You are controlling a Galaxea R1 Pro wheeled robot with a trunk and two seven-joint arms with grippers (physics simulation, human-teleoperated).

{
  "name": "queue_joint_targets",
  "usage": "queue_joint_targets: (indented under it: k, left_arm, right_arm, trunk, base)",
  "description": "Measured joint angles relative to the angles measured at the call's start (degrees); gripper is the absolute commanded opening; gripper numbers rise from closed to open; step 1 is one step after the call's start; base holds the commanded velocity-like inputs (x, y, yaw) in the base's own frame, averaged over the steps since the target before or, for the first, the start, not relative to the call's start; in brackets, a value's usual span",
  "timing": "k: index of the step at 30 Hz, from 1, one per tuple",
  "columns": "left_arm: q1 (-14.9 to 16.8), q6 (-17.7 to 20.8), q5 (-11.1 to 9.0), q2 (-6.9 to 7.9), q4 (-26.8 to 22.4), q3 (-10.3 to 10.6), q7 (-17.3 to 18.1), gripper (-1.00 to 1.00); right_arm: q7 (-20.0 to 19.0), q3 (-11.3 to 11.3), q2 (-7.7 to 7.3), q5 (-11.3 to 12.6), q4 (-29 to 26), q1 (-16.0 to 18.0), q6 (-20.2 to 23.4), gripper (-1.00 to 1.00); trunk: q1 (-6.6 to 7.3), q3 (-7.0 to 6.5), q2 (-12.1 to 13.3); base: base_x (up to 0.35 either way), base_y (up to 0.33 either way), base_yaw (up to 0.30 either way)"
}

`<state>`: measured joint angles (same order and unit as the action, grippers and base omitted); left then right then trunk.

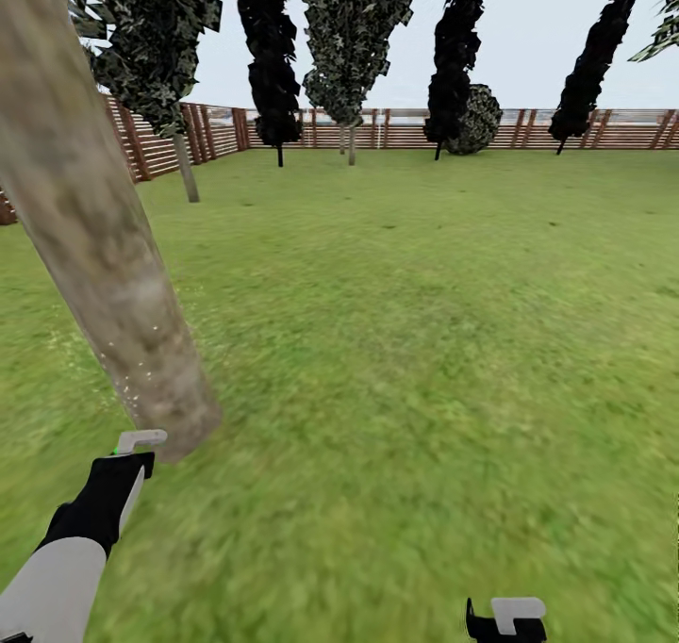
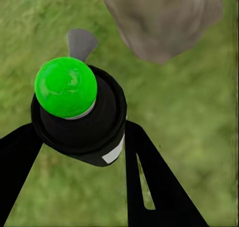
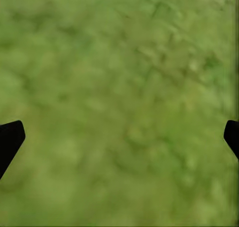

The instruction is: In the garden, pick up the pesticide atomizer on the floor and spray pesticide onto both trees until each tree trunk is fully covered.

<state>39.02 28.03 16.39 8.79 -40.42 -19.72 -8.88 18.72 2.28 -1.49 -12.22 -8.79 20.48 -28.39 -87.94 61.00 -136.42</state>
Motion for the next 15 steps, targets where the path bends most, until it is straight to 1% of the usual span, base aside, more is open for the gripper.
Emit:
queue_joint_targets:
  k: [4, 13, 15]
  left_arm:
    - [0.0, 0.0, 0.0, 0.0, 0.0, 0.0, 0.0, -1.0]
    - [0.0, 0.0, 0.0, 0.0, 0.0, 0.0, 0.0, -1.0]
    - [0.0, 0.0, 0.0, 0.0, 0.0, 0.0, 0.0, -1.0]
  right_arm:
    - [0.0, 0.0, 0.0, 0.0, 0.0, 0.0, 0.0, 1.0]
    - [0.0, 0.0, 0.04, 0.0, 0.0, 0.0, 0.0, 1.0]
    - [0.0, 0.0, 0.07, 0.0, 0.0, 0.0, 0.0, 1.0]
  trunk:
    - [0.0, 0.0, 0.0]
    - [0.0, 0.0, 0.0]
    - [0.0, 0.0, 0.0]
  base:
    - [0.151, -0.233, 0.119]
    - [0.143, -0.24, 0.271]
    - [0.142, -0.24, 0.132]
